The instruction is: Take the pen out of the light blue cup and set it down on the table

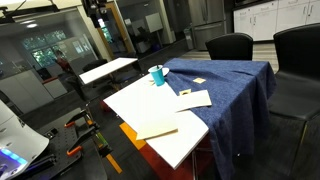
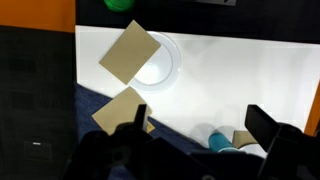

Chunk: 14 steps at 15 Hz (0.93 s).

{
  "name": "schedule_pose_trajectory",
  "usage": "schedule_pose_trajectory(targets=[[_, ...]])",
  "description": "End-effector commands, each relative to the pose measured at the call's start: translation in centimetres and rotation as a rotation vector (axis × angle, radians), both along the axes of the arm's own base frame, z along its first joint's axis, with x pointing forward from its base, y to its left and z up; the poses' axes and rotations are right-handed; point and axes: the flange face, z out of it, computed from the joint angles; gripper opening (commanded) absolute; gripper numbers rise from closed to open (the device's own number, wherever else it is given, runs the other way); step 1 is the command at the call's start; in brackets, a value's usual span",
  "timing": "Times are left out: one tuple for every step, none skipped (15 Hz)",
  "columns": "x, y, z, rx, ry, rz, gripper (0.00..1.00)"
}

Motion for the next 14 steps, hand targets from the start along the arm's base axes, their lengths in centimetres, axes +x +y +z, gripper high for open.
schedule_pose_trajectory(targets=[[2.7, 1.8, -1.0, 0.055, -0.008, 0.071, 1.0], [3.2, 2.3, -1.4, 0.065, -0.013, 0.087, 1.0], [3.7, 2.9, -1.9, 0.076, -0.028, 0.102, 1.0], [4.2, 3.3, -2.4, 0.085, -0.037, 0.118, 1.0], [4.7, 3.8, -3.1, 0.09, -0.052, 0.126, 1.0], [5.0, 4.3, -3.6, 0.097, -0.069, 0.135, 1.0], [5.3, 4.7, -4.2, 0.104, -0.09, 0.148, 1.0], [5.6, 5.1, -4.6, 0.108, -0.112, 0.157, 1.0], [5.9, 5.5, -5.3, 0.116, -0.128, 0.171, 1.0], [6.2, 5.9, -5.9, 0.123, -0.147, 0.187, 1.0], [6.4, 6.2, -6.5, 0.131, -0.159, 0.204, 1.0], [6.6, 6.5, -7.2, 0.144, -0.175, 0.219, 1.0], [6.8, 6.7, -7.7, 0.157, -0.192, 0.234, 1.0], [7.1, 6.9, -8.3, 0.171, -0.205, 0.249, 1.0]])
